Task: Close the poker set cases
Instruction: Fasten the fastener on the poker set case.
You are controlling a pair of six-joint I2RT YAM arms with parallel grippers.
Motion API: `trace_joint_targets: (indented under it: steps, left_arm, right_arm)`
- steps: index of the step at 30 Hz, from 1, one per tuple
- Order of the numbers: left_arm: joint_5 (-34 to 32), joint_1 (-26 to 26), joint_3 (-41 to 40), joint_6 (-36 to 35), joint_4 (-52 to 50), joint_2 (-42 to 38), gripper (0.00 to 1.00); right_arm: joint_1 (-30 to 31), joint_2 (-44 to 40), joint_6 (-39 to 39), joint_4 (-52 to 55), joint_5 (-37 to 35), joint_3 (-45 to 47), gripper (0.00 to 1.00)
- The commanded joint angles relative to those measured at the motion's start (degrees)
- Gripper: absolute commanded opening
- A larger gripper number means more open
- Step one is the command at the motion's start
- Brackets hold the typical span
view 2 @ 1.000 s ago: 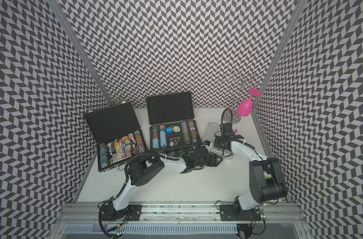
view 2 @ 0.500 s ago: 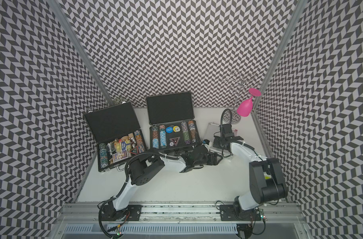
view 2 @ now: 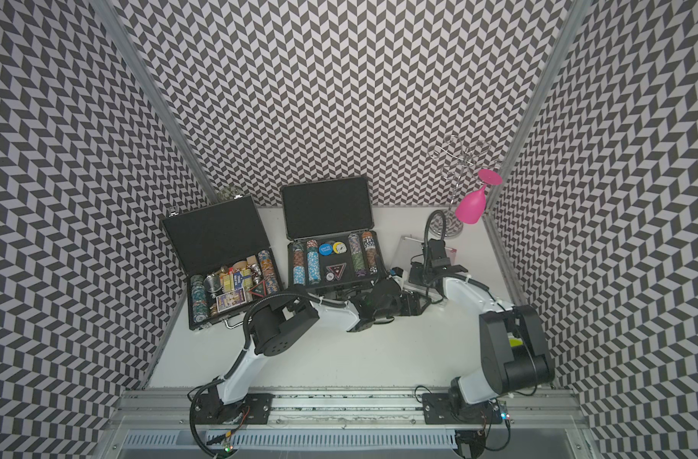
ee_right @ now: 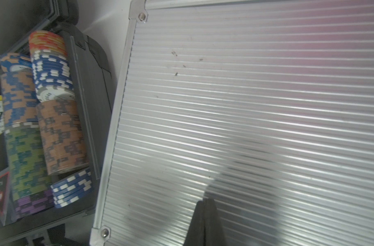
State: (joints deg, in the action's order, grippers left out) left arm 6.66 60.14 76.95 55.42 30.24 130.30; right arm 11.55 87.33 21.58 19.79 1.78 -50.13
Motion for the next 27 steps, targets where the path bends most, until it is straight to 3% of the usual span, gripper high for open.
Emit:
trace_joint_targets:
  steps: [1,8,18,27]
  left_arm:
    - [-4.3,-0.2,-1.5,1.5,1.4,1.1,0.85]
    - [-4.4,-0.2,-3.1,1.4,6.0,1.1,0.85]
    - [-4.8,0.0,-0.7,1.8,3.6,2.6,0.86]
    - [-7.5,0.2,-1.1,4.4,2.8,2.6,0.80]
  right_arm:
    - [0.9,4.6,0.0,14.9,1.6,5.0,0.00]
    - [0.9,4.6,0.1,14.5,2.2,5.3,0.00]
    - [1.2,4.3,0.3,14.6,2.3,5.3,0.00]
    - [1.8,4.5,0.5,13.8,2.6,6.3,0.00]
